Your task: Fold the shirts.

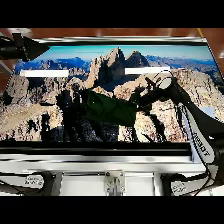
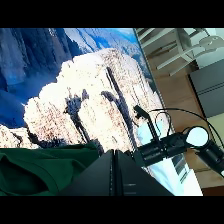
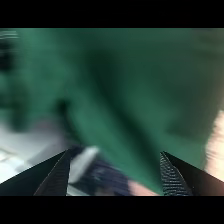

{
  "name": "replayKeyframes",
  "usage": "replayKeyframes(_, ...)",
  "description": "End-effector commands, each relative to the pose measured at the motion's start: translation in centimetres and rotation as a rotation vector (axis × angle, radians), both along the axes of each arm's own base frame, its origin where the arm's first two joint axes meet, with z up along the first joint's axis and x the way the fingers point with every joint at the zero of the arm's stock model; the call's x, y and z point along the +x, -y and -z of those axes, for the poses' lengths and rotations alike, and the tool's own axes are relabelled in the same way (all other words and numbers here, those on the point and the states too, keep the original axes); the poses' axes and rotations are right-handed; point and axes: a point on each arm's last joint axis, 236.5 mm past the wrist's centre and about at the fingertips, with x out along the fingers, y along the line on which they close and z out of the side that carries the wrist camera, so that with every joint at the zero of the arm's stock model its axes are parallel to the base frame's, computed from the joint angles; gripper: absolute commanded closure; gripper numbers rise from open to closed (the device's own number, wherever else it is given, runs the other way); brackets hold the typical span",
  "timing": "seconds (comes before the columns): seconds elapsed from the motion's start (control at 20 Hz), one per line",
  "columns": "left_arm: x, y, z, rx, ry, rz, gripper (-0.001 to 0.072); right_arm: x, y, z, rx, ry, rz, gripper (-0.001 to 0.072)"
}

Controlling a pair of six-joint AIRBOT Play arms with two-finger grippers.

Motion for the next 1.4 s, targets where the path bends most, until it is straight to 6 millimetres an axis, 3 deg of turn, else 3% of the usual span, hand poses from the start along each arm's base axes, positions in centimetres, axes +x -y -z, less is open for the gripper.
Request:
replayKeyframes(0.0,-0.1,0.1,0.0,0.0,-0.002,0.003,0.0677,-0.2,3.1,3.1,-0.084,-0.088,0.058,0.0037)
replayKeyframes(0.25,-0.6,0.3,0.2,0.002,-0.014,0.027,0.0678,0.7,1.9,6.6,-0.045,-0.125,0.109,0.0041)
replayKeyframes(0.3,-0.6,0.3,0.2,0.002,-0.013,0.026,0.0677,1.1,1.6,6.7,-0.031,-0.118,0.123,0.0132)
replayKeyframes(0.35,-0.6,0.3,0.2,0.002,-0.013,0.025,0.0678,1.4,1.2,6.6,-0.01,-0.104,0.12,0.0295)
replayKeyframes(0.4,-0.6,0.3,0.2,0.002,-0.013,0.024,0.0677,1.6,0.8,6.2,0.016,-0.083,0.102,0.0512)
replayKeyframes(0.45,-0.6,0.3,0.2,0.001,-0.013,0.024,0.0677,1.9,-0.1,5.1,0.063,-0.044,0.069,0.0643)
replayKeyframes(0.55,-0.6,0.3,0.2,0.001,-0.013,0.024,0.0678,3.0,-0.4,1.2,0.121,0.09,-0.019,0.065)
replayKeyframes(0.65,-0.6,0.3,0.2,0.001,-0.013,0.025,0.0677,3.9,1.2,-4.8,0.125,0.19,-0.038,0.065)
replayKeyframes(0.85,-0.6,0.3,0.2,0.001,-0.013,0.026,0.0678,3.3,6.8,-18.7,0.092,0.316,0.018,0.065)
replayKeyframes(0.95,-0.8,0.4,0.2,0.0,-0.016,0.036,0.0677,1.2,10.6,-23.4,0.024,0.333,0.034,0.065)
replayKeyframes(1.1,-1.1,0.6,0.3,0.002,-0.022,0.05,0.0677,-2.5,18.0,-26.5,-0.167,0.274,0.116,0.065)
replayKeyframes(1.15,-1.1,0.6,0.3,0.002,-0.022,0.05,0.0677,-2.4,20.1,-27.3,-0.21,0.29,0.191,0.0651)
replayKeyframes(1.35,-1.3,0.6,0.3,0.003,-0.025,0.057,0.0677,-2.4,23.6,-28.2,-0.241,0.31,0.289,0.0651)
